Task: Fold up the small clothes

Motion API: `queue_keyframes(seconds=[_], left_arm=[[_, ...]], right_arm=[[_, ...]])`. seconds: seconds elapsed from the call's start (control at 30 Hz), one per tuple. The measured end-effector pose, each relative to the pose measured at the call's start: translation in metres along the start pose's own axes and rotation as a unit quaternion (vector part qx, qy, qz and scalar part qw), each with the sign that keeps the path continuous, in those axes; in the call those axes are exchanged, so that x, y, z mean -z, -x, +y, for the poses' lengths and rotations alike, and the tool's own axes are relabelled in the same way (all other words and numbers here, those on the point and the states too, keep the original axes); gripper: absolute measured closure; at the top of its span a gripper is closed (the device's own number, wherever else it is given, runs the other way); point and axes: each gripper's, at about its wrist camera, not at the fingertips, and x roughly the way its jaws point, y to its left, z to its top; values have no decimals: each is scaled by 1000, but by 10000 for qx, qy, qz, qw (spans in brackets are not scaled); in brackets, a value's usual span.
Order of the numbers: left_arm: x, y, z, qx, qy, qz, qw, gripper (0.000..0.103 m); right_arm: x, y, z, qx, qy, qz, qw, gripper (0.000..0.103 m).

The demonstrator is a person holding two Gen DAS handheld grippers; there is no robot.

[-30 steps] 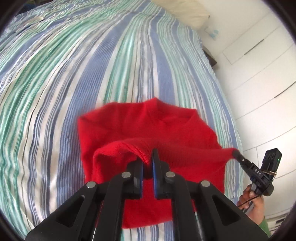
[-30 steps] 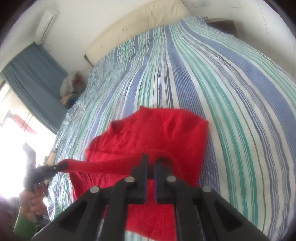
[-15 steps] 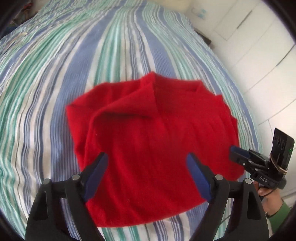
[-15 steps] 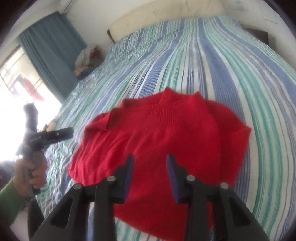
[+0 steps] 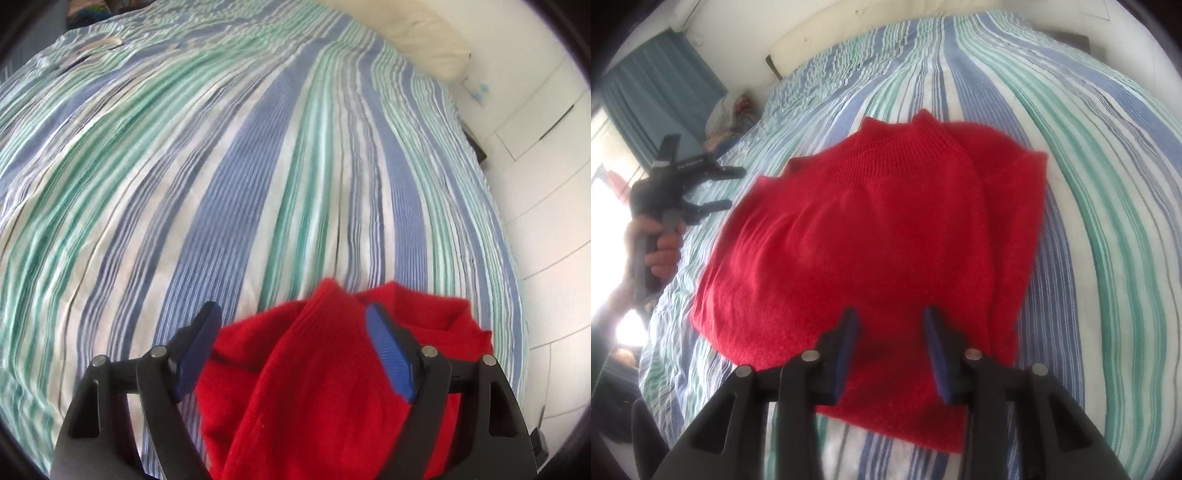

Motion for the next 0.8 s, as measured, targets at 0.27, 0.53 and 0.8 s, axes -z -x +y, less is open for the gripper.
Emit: queue_keyframes(seconds=[0.27,0.53,0.8], left_arm=[[134,27,38,-750,-955,590,9908,18],[224,98,33,-169,-646,-147,9977,6],[284,54,-12,-491,-1277,5,9906,6]], right_arm=[[41,23,-8,280,278,115,9992,61],[94,97,-1,662,160,-334,9971,48],[145,79,13,1214,621,-391,9899,40]])
